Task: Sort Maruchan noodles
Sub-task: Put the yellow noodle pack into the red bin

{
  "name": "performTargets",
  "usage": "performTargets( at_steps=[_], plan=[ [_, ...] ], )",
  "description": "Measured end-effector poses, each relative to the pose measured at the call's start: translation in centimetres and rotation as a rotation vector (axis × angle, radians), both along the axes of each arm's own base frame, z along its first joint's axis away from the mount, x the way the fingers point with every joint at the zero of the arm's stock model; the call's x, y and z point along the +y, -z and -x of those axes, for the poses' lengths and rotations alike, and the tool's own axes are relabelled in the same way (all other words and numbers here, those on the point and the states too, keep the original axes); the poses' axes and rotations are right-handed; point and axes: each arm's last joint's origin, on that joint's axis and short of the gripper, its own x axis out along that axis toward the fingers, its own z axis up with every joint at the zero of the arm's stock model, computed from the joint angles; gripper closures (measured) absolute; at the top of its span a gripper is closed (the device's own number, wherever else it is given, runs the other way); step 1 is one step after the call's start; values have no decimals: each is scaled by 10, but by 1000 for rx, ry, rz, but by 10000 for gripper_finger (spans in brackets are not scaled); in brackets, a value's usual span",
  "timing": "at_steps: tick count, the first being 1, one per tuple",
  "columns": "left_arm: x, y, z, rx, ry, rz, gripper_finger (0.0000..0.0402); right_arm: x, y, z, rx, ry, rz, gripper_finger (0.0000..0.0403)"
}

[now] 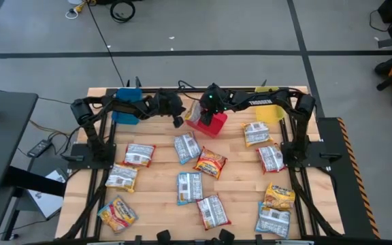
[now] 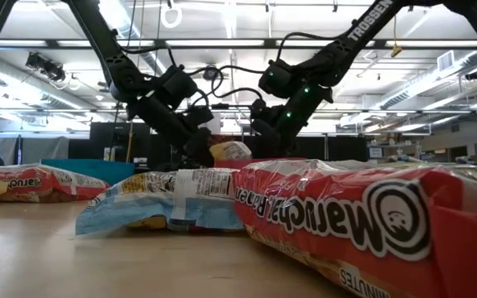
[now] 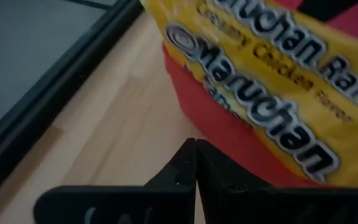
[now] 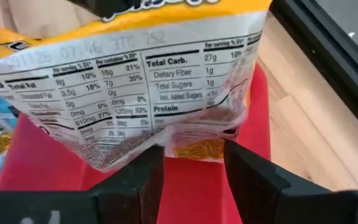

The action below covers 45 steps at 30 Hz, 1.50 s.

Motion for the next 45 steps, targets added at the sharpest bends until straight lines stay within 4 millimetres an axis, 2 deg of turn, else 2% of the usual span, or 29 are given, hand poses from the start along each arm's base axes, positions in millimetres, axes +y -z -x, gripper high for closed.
performTargets(
  at_steps=[6,11,16,21,26,30,33,35,41,45],
  plan=[
    [-5,-2,0,-13,38,57,392,8,-6,6,57,-4,-8,231],
    [-7,-10,0,-50,76,68,392,24,-16,14,140,-40,-38,231],
    [-10,-11,-2,-63,83,93,392,30,-20,-1,42,-62,47,231],
    [-22,-10,-7,-57,144,122,392,29,-3,-17,-19,-82,76,231],
    [-28,-11,-10,-46,146,114,392,27,5,-18,12,-60,84,231],
    [-25,-15,-5,-31,121,115,392,34,-2,-13,47,-67,94,231],
    [-23,-28,0,-63,121,102,392,39,-26,-7,21,-71,137,231],
    [-23,-36,2,-78,115,89,392,40,-35,-3,33,-66,159,231],
    [-25,-38,4,-67,114,95,392,35,-28,-2,101,-65,225,231],
    [-29,-25,4,-29,108,133,392,30,0,-6,190,-77,228,231]
  ],
)
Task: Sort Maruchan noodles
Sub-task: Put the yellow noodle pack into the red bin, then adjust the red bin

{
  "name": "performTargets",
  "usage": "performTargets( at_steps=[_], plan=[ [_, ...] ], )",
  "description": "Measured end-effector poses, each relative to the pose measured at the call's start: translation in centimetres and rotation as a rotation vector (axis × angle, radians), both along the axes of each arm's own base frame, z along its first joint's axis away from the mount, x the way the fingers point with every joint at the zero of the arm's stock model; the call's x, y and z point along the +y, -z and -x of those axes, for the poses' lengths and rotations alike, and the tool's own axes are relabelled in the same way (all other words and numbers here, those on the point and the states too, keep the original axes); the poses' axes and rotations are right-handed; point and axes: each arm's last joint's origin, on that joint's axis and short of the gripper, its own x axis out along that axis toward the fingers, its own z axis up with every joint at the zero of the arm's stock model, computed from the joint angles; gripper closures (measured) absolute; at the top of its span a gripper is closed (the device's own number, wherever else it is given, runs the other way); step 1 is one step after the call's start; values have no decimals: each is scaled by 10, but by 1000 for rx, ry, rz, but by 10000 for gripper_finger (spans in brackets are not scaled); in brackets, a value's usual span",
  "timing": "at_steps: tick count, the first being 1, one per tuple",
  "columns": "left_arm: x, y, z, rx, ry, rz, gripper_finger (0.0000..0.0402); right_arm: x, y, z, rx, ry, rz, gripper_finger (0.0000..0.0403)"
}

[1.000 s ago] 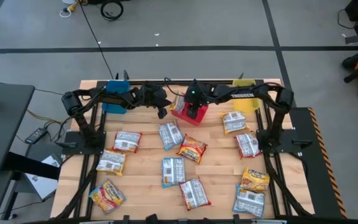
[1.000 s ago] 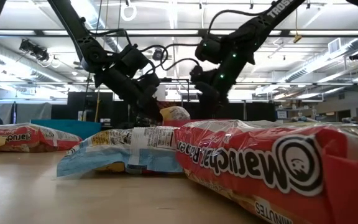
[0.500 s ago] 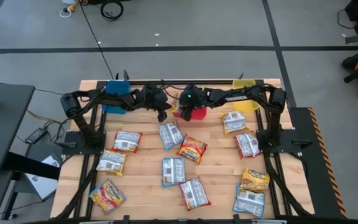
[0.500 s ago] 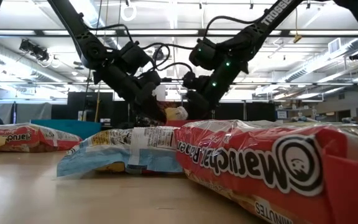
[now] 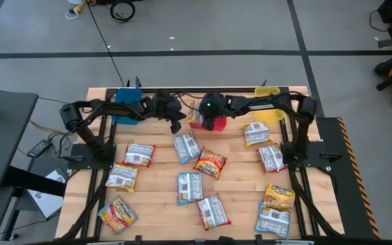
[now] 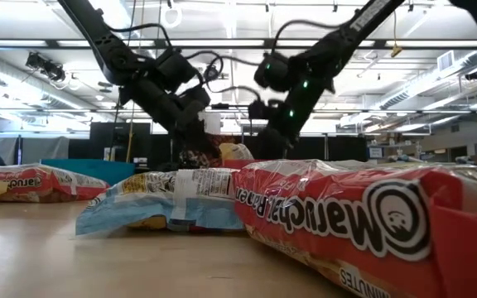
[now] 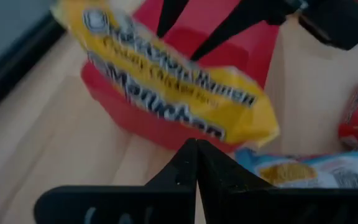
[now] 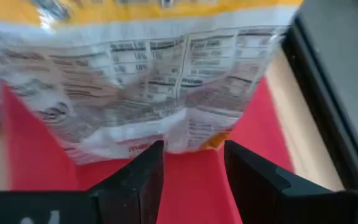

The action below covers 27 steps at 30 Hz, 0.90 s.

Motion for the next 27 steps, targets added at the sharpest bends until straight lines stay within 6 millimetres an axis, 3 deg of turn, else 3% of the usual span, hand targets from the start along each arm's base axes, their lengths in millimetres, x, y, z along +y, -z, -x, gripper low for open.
performTargets(
  at_steps=[5,12,20,27],
  plan=[
    [-3,11,-4,16,9,14,392,-3,24,-10,-2,-13,0,231],
    [-6,11,-10,-23,24,-10,392,-2,24,-20,-89,-25,40,231],
    [1,10,-3,10,13,-14,392,-1,12,-10,-37,-16,14,231],
    [3,-6,10,34,-7,-6,392,5,-23,7,-42,52,-12,231]
  ],
)
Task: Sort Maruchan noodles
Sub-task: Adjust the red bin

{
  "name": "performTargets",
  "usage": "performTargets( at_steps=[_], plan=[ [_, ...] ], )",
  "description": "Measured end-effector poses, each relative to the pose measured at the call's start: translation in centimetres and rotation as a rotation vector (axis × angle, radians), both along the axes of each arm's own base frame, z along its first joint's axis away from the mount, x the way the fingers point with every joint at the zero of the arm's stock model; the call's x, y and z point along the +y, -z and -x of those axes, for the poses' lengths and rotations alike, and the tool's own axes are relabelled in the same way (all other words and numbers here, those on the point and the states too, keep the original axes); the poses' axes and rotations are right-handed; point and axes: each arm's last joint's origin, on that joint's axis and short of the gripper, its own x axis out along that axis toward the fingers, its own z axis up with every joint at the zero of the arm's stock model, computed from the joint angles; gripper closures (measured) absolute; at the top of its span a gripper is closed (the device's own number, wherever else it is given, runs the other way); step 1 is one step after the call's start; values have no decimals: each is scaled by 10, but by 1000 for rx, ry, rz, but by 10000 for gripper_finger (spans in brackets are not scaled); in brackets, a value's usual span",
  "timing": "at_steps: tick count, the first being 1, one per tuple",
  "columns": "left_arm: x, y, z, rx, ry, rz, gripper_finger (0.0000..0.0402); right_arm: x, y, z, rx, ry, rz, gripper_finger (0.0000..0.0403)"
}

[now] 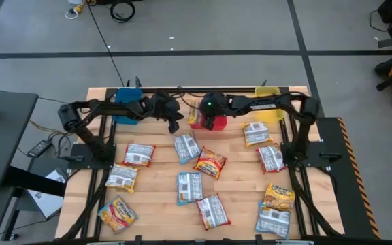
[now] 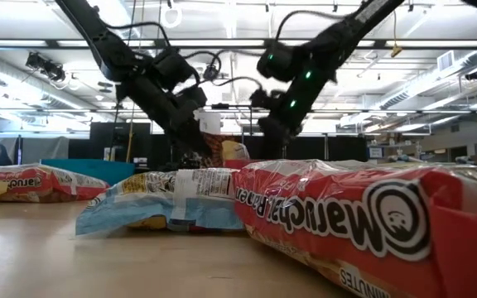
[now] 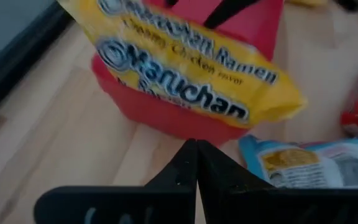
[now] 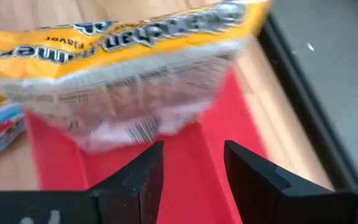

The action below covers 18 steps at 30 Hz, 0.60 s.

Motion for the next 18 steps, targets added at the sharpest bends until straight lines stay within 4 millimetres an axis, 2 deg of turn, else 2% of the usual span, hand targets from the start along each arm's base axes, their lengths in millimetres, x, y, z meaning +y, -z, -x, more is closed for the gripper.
performTargets(
  at_steps=[5,9,13,18],
  plan=[
    [-11,-20,10,-8,43,23,392,20,-32,20,-7,56,-90,231],
    [-31,-25,11,-149,237,74,392,47,-47,22,-66,22,-214,231],
    [-53,-23,8,-315,437,87,392,79,-36,15,47,-143,-188,231],
    [-76,-14,8,-341,502,145,392,104,-7,12,254,-231,-153,231]
  ],
)
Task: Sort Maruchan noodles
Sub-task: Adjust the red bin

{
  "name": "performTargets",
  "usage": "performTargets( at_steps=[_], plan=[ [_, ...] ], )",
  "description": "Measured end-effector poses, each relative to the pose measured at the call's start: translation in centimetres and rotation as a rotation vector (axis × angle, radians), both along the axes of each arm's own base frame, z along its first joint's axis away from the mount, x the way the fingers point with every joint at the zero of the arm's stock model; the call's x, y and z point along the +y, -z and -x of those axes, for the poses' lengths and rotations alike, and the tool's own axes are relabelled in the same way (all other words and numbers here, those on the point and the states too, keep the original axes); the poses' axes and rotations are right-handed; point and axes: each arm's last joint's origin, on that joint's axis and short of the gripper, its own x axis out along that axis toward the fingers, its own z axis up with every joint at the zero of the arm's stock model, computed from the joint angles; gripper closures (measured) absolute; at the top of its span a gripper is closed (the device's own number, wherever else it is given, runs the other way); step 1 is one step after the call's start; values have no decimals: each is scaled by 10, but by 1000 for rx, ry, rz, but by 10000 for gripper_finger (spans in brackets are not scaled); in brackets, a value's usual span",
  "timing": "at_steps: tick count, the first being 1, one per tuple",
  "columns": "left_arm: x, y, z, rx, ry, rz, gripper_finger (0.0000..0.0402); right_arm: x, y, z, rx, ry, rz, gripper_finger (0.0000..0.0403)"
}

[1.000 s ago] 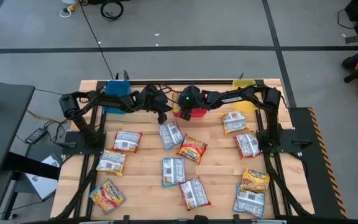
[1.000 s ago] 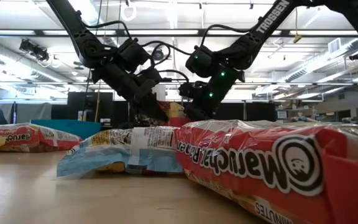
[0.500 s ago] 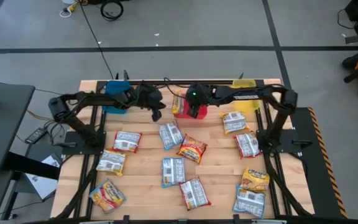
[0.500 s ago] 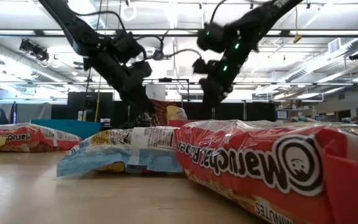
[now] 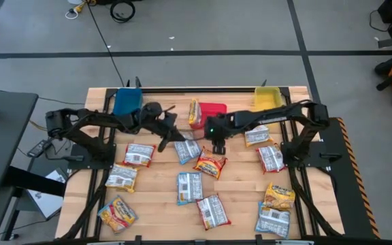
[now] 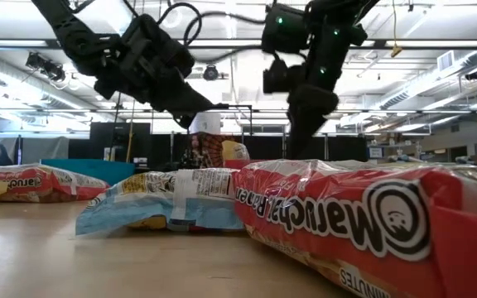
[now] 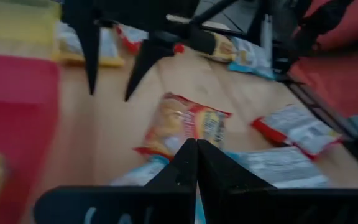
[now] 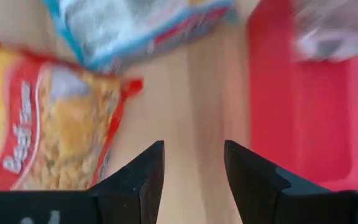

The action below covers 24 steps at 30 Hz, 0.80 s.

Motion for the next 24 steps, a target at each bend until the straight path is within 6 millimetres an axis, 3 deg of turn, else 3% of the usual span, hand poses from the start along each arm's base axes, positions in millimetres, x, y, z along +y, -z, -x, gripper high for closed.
performTargets(
  at_steps=[4,10,18,24],
  plan=[
    [-17,1,-3,12,52,24,392,1,19,3,136,10,44,231],
    [-40,1,-7,2,144,-2,392,-23,31,5,246,33,223,231],
    [-44,-4,-7,-13,154,8,392,-56,23,-11,47,25,319,231],
    [-46,-17,7,19,151,14,392,-49,7,1,111,84,260,231]
  ],
)
